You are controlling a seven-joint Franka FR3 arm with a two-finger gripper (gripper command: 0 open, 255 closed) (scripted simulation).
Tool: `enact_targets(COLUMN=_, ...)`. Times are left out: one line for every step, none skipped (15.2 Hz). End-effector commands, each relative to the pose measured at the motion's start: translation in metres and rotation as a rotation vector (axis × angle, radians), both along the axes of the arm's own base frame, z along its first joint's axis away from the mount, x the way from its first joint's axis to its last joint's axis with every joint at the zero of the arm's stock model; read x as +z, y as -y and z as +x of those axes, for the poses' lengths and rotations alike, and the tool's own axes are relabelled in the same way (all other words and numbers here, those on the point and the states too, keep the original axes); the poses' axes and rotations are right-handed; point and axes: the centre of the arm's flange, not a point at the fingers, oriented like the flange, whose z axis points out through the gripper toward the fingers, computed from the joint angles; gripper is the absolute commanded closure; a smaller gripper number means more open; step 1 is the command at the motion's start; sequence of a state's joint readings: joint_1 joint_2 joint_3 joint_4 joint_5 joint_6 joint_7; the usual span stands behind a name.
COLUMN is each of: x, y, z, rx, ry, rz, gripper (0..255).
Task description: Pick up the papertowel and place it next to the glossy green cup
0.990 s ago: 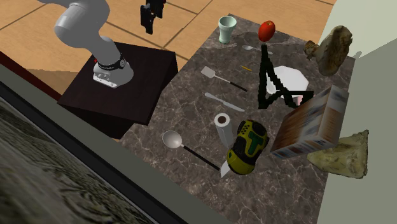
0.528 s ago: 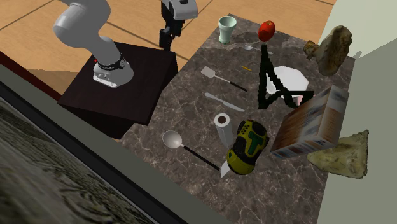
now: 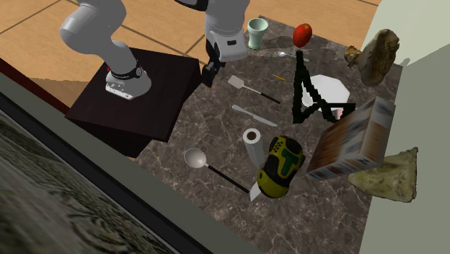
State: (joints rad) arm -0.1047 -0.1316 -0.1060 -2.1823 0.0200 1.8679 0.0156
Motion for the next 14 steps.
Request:
enact_targets(x=-0.01, y=0.016, z=0.022, rx=-0.026, ry=0.008, rz=0.002, gripper=0)
enact_targets(x=-0.015, y=0.024, z=0.031, rx=-0.039, ry=0.012, rz=0.003, gripper=0)
enact_targets(x=-0.02, y=0.032, z=0.039, rx=-0.052, ry=0.016, rz=0.004, gripper=0)
enact_targets(x=-0.024, y=0.04, z=0.048, rx=-0.065, ry=0.02, rz=0.006, gripper=0)
enact_targets(x=-0.029, y=0.049, z=0.057, rx=-0.077, ry=0.024, rz=0.007, gripper=0)
enact_targets(x=-0.034, y=0.057, z=0.066, rx=-0.09, ry=0.028, rz=0.008, gripper=0)
enact_targets(x=-0.039, y=0.066, z=0.074, rx=-0.103, ry=0.032, rz=0.01, gripper=0)
enact_targets(x=-0.043, y=0.074, z=0.082, rx=-0.116, ry=0.036, rz=0.011, gripper=0)
enact_targets(x=-0.048, y=0.083, z=0.091, rx=-0.128, ry=0.039, rz=0.012, gripper=0)
enact_targets(x=-0.053, y=0.092, z=0.099, rx=-0.141, ry=0.043, rz=0.014, gripper=0)
enact_targets(x=-0.057, y=0.101, z=0.107, rx=-0.154, ry=0.047, rz=0.015, gripper=0)
enact_targets(x=-0.062, y=0.11, z=0.115, rx=-0.166, ry=0.051, rz=0.016, gripper=0)
enact_targets(x=-0.067, y=0.119, z=0.123, rx=-0.179, ry=0.055, rz=0.017, gripper=0)
enact_targets(x=-0.071, y=0.128, z=0.131, rx=-0.192, ry=0.059, rz=0.019, gripper=0)
